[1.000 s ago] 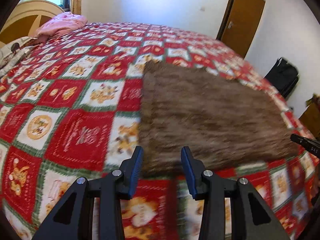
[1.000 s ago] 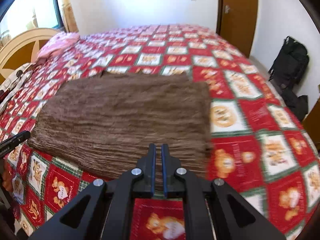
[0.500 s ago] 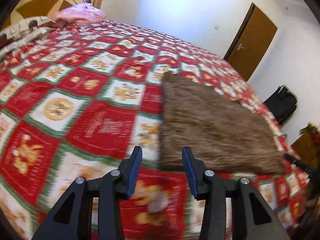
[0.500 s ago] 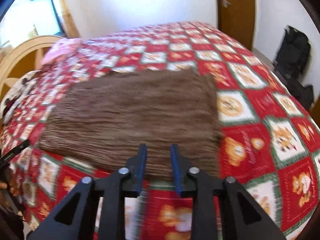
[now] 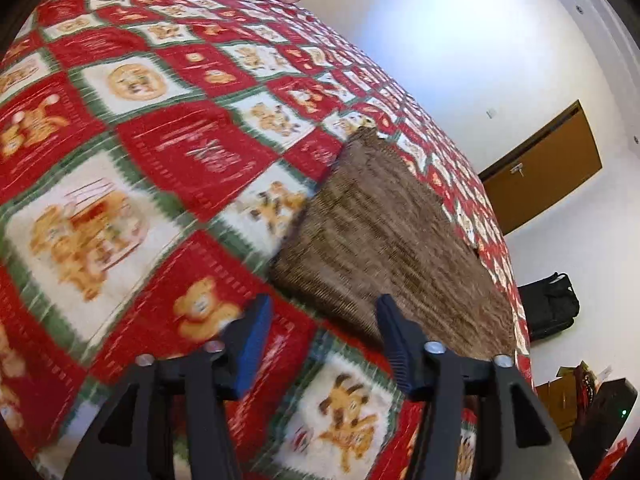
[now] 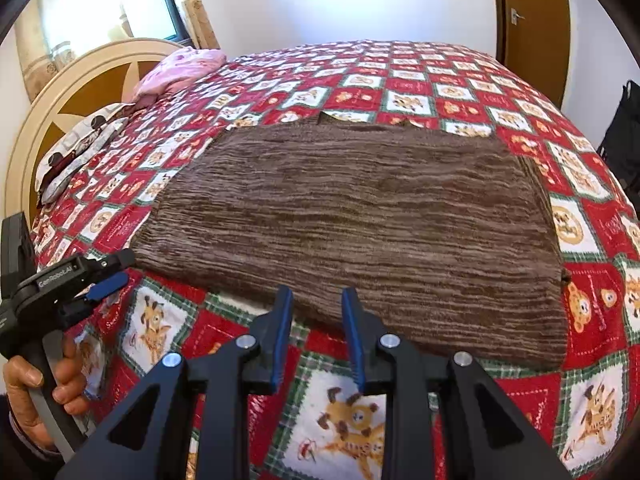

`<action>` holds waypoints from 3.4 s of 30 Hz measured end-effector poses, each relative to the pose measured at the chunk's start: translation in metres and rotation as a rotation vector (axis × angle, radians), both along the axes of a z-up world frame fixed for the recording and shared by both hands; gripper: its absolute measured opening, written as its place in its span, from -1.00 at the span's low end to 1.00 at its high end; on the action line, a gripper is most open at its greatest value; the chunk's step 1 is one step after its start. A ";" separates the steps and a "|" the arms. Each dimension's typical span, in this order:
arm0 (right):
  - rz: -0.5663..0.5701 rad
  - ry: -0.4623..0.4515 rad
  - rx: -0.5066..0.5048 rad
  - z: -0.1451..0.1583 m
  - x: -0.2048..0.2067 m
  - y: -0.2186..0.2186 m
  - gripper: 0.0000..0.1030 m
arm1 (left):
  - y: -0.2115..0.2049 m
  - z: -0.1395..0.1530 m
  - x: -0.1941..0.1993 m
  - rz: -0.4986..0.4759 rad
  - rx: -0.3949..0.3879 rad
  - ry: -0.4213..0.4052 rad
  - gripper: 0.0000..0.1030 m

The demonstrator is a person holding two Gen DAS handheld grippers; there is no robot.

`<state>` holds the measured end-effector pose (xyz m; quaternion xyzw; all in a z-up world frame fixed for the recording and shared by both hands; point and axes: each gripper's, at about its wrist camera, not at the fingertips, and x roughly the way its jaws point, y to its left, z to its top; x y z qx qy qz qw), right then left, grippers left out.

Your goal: Fold small clothes

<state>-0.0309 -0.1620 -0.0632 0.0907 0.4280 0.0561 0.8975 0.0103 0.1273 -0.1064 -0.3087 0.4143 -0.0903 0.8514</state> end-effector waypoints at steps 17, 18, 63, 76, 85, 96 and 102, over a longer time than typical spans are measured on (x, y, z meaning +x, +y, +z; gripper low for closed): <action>-0.025 -0.016 0.010 0.020 0.011 -0.003 -0.42 | 0.008 -0.014 0.021 0.093 -0.139 -0.069 -0.26; -0.022 -0.018 0.016 0.020 0.012 -0.002 -0.42 | 0.011 -0.016 0.023 0.099 -0.165 -0.069 -0.26; 0.239 0.049 -0.364 -0.030 0.258 0.208 -0.24 | 0.001 -0.027 0.024 0.015 -0.078 -0.180 -0.80; 0.229 0.038 -0.190 -0.024 0.257 0.180 -0.62 | -0.020 -0.008 0.031 -0.054 0.182 -0.090 -0.80; 0.205 0.051 0.036 0.003 0.248 0.147 -0.67 | -0.029 0.005 0.026 -0.088 0.273 -0.093 -0.80; 0.165 0.017 0.074 0.027 0.231 0.113 -0.68 | -0.064 0.044 0.011 -0.168 0.304 -0.228 -0.80; 0.129 0.022 0.152 0.027 0.225 0.082 -0.68 | -0.082 0.053 0.005 -0.230 0.315 -0.295 -0.80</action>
